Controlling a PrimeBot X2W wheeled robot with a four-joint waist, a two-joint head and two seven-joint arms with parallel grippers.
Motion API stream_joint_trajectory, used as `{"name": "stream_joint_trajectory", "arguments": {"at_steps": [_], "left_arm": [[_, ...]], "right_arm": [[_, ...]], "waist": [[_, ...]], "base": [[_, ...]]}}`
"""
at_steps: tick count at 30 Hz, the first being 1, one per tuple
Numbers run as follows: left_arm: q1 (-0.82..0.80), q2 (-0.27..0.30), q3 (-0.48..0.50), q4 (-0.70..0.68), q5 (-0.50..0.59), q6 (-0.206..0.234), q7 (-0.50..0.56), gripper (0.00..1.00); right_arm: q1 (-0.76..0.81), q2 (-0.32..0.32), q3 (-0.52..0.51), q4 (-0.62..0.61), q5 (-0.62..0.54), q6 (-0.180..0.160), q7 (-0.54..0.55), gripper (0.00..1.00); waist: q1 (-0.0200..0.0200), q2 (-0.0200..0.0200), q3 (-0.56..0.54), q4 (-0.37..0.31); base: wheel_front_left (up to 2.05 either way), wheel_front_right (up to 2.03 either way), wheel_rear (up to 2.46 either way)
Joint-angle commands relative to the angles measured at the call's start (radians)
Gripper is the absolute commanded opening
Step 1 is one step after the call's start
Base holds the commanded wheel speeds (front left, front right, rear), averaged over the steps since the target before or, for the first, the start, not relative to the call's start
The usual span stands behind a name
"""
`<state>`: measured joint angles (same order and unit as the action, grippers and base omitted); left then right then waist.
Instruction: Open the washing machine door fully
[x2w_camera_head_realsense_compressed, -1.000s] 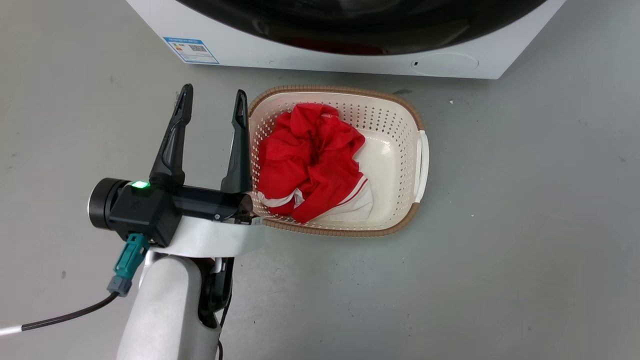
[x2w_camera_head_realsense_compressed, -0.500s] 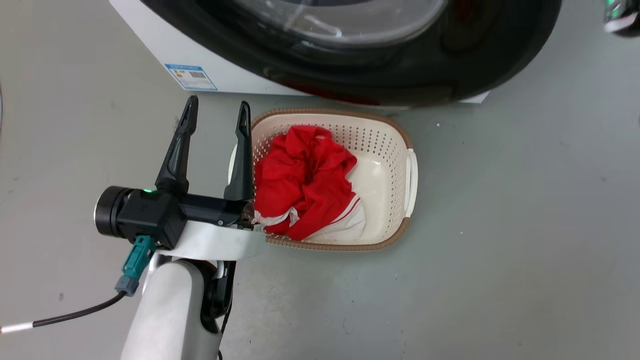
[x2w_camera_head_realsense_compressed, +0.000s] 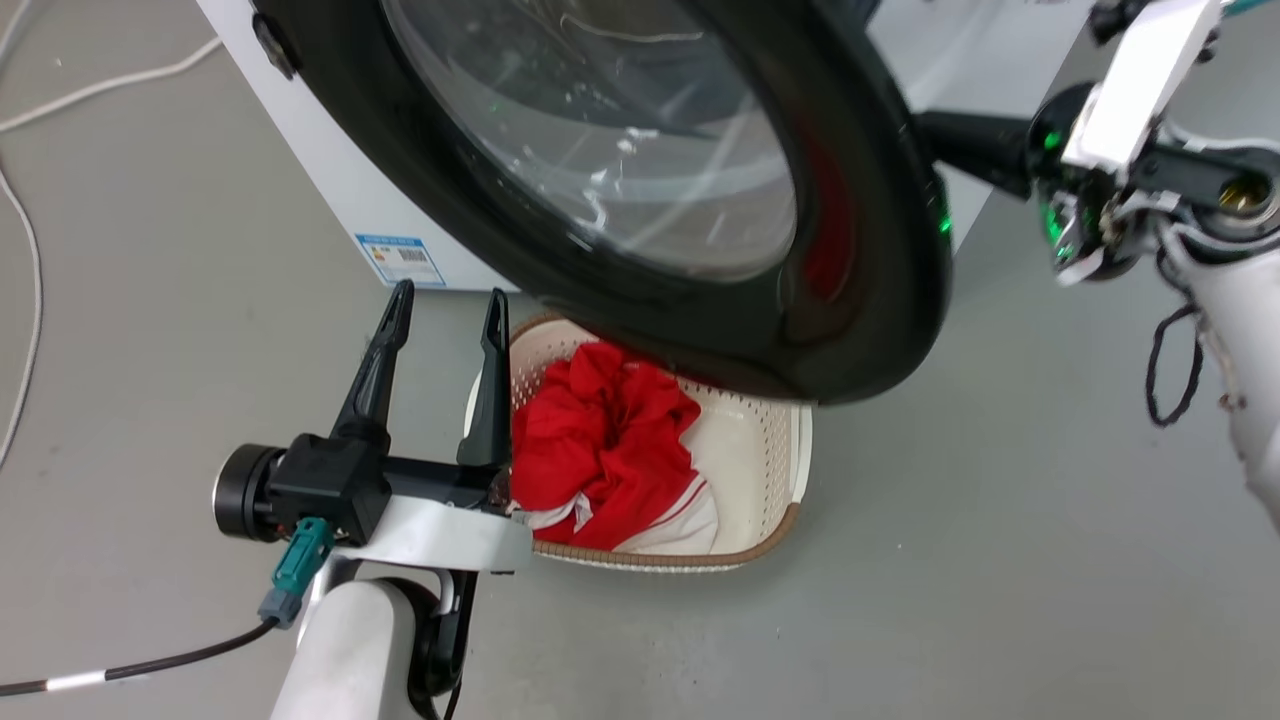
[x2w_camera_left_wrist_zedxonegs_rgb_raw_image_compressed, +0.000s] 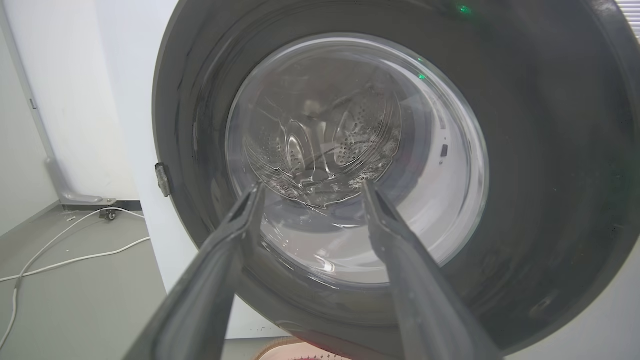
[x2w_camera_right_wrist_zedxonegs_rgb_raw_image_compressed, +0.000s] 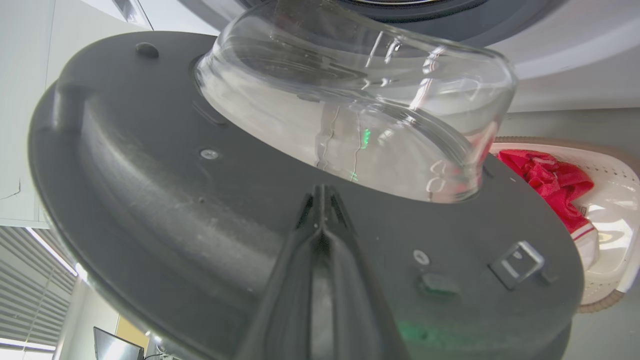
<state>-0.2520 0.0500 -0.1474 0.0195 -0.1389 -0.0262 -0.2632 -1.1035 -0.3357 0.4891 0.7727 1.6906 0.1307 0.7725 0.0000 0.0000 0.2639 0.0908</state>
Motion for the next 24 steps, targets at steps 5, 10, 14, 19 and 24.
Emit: {"name": "stream_joint_trajectory", "arguments": {"at_steps": [5,10,14,19,24], "left_arm": [[0.042,0.001,0.004,0.009,0.006,-0.005,-0.002,1.0],[0.06,0.001,0.002,0.011,0.005,-0.002,-0.002,1.0],[0.063,0.001,-0.003,0.01,0.0,0.001,-0.002,1.0],[0.06,0.001,-0.008,0.01,-0.004,0.004,-0.002,1.0],[0.057,0.001,-0.011,0.01,-0.008,0.006,-0.002,1.0]], "right_arm": [[0.091,0.032,0.026,-0.05,0.018,0.0,0.023,0.0],[0.146,0.056,0.049,-0.093,0.027,0.0,0.029,0.0],[0.18,0.076,0.067,-0.133,0.036,0.0,0.036,0.0],[0.209,0.087,0.088,-0.178,0.042,0.0,0.035,0.0],[0.223,0.092,0.097,-0.196,0.052,0.0,0.025,0.0]], "waist": [[0.0,0.0,-0.065,-0.004],[0.0,0.0,-0.084,-0.004],[0.0,0.0,-0.091,-0.001],[0.0,0.0,-0.09,0.006],[0.0,0.0,-0.088,0.009]], "base": [[0.0,0.0,0.0],[0.0,0.0,0.0],[0.0,0.0,0.0],[0.0,0.0,0.0],[0.0,0.0,0.0]]}}
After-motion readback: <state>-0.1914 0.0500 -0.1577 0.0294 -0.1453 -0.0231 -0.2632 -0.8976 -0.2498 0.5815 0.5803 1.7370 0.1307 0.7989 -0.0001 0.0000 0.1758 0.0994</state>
